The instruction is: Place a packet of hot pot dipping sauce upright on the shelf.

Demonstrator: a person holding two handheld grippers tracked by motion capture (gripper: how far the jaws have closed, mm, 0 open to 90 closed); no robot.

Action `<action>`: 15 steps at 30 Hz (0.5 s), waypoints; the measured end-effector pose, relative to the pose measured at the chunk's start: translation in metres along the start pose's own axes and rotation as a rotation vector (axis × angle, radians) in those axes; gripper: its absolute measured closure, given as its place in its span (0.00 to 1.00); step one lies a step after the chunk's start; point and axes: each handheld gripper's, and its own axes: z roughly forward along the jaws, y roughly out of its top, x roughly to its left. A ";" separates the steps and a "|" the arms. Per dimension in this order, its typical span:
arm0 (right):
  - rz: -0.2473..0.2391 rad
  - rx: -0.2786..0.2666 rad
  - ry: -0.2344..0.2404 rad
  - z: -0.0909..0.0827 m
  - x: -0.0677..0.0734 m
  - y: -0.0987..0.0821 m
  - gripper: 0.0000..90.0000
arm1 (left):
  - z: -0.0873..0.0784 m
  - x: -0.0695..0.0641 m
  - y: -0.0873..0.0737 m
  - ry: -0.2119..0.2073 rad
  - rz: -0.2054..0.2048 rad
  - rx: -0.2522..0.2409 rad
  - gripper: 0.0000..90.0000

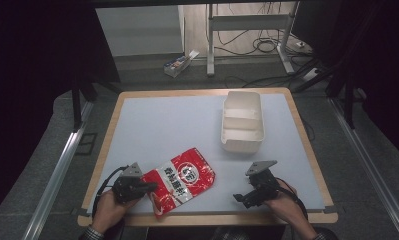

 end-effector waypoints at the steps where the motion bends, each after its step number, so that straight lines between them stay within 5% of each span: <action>1: 0.001 -0.001 0.012 0.001 0.001 0.002 0.02 | 0.000 0.000 -0.001 -0.001 -0.007 -0.005 1.00; 7: 0.032 -0.007 0.077 0.012 0.005 0.015 0.01 | -0.001 -0.001 -0.004 0.014 -0.010 -0.003 1.00; 15: -0.011 0.012 0.127 0.041 0.017 0.044 0.02 | -0.001 -0.001 -0.006 0.015 -0.029 -0.005 1.00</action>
